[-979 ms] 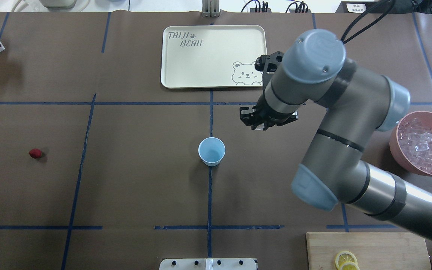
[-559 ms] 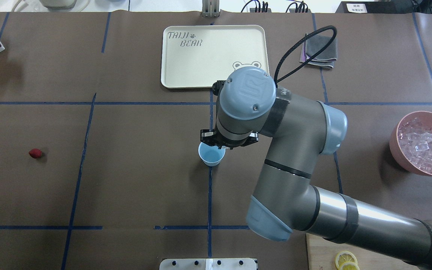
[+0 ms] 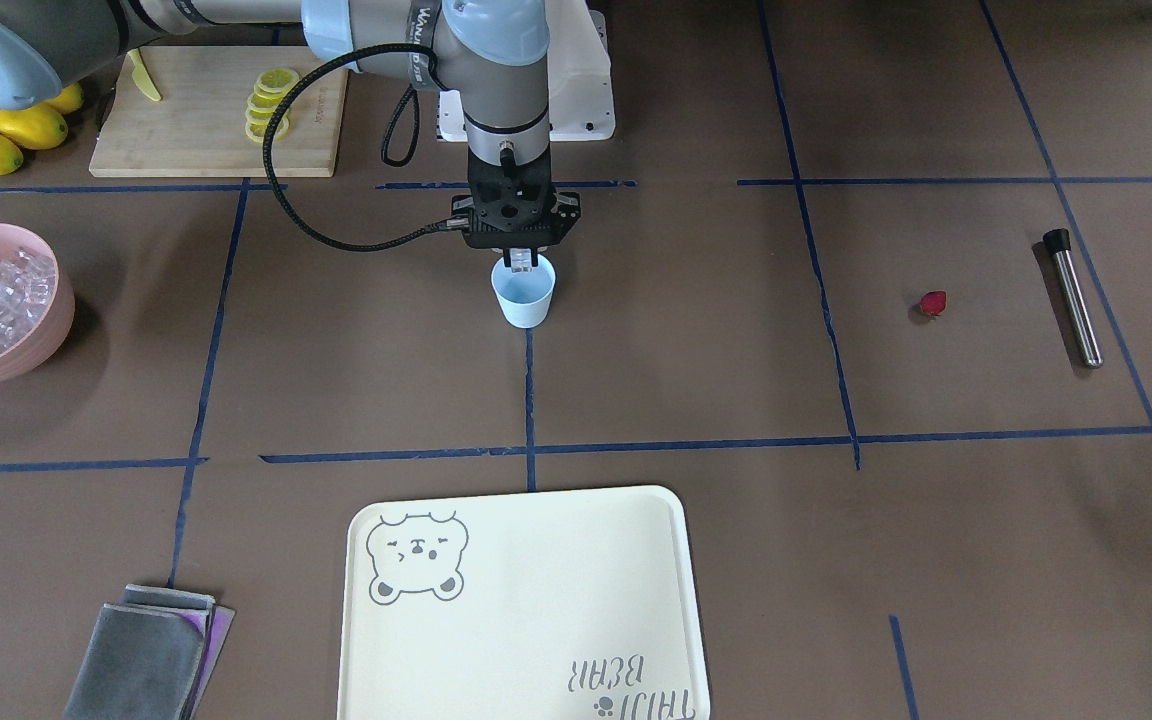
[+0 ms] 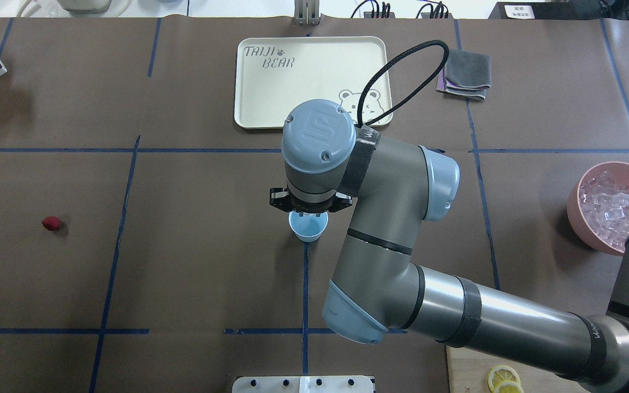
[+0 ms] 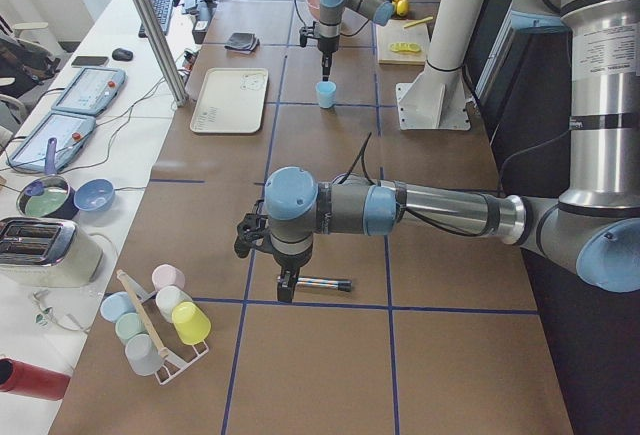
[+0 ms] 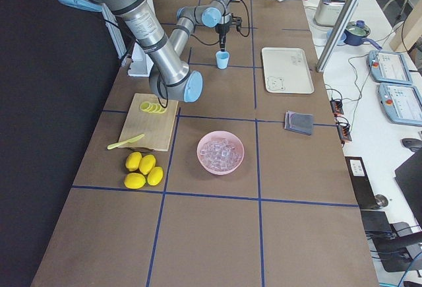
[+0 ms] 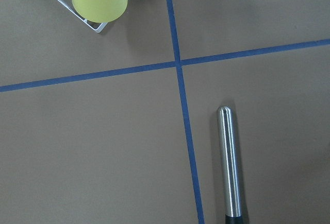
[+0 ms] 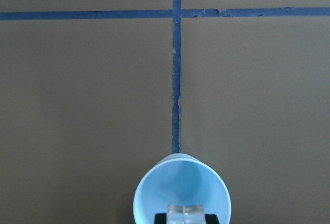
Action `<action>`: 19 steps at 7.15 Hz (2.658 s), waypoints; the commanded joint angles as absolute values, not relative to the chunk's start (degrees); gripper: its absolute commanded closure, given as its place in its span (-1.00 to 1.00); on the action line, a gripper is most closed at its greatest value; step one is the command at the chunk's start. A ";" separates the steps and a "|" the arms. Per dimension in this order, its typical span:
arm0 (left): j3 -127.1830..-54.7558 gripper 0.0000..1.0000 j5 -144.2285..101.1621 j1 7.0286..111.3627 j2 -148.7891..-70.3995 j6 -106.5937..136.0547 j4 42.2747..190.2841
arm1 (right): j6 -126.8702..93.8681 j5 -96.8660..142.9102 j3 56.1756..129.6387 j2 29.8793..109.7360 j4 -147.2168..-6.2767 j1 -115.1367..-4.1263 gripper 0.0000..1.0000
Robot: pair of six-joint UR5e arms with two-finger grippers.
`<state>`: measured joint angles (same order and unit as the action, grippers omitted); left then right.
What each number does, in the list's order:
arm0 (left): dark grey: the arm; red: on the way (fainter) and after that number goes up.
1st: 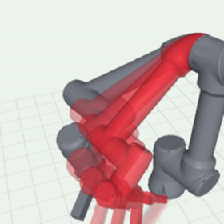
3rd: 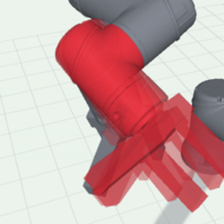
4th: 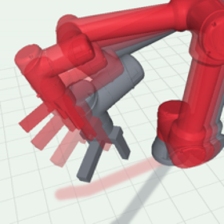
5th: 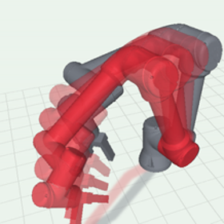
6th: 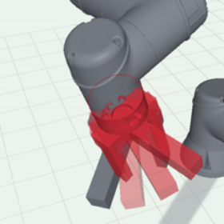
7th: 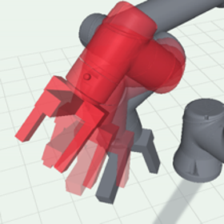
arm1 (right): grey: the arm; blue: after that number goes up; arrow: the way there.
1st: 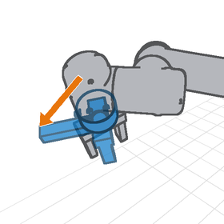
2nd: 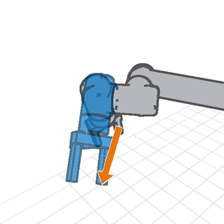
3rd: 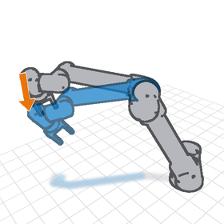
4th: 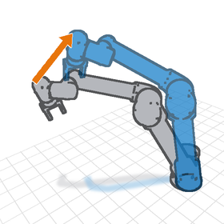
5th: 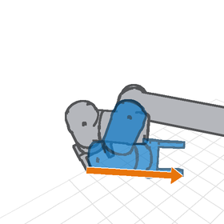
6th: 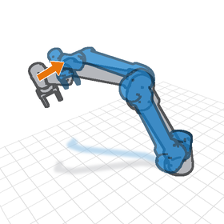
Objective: Mash ice and strawberries in cup
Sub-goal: 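Open the right gripper to drop the ice cube into the cup, then move the right gripper back to the pink bowl of ice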
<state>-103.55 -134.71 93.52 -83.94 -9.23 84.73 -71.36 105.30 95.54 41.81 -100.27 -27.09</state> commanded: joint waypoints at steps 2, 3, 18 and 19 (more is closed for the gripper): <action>-103.62 -1.00 -134.65 93.60 -83.94 -9.23 84.81 | -71.37 105.29 93.96 41.05 -100.11 -27.07 0.90; -103.62 -1.00 -134.65 93.52 -83.94 -9.23 84.81 | -71.37 105.29 93.87 40.96 -99.59 -27.07 0.76; -106.95 -1.00 -134.74 94.04 -81.66 -9.05 84.73 | -69.37 104.94 118.53 58.85 -99.05 -35.93 -0.98; -107.22 -1.00 -134.74 94.04 -81.65 -9.05 84.73 | -63.69 105.20 121.96 63.85 -98.97 -38.12 -0.98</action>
<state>-106.62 -134.73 94.04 -81.97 -9.09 84.72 -69.06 104.81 117.14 58.02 -99.00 -35.51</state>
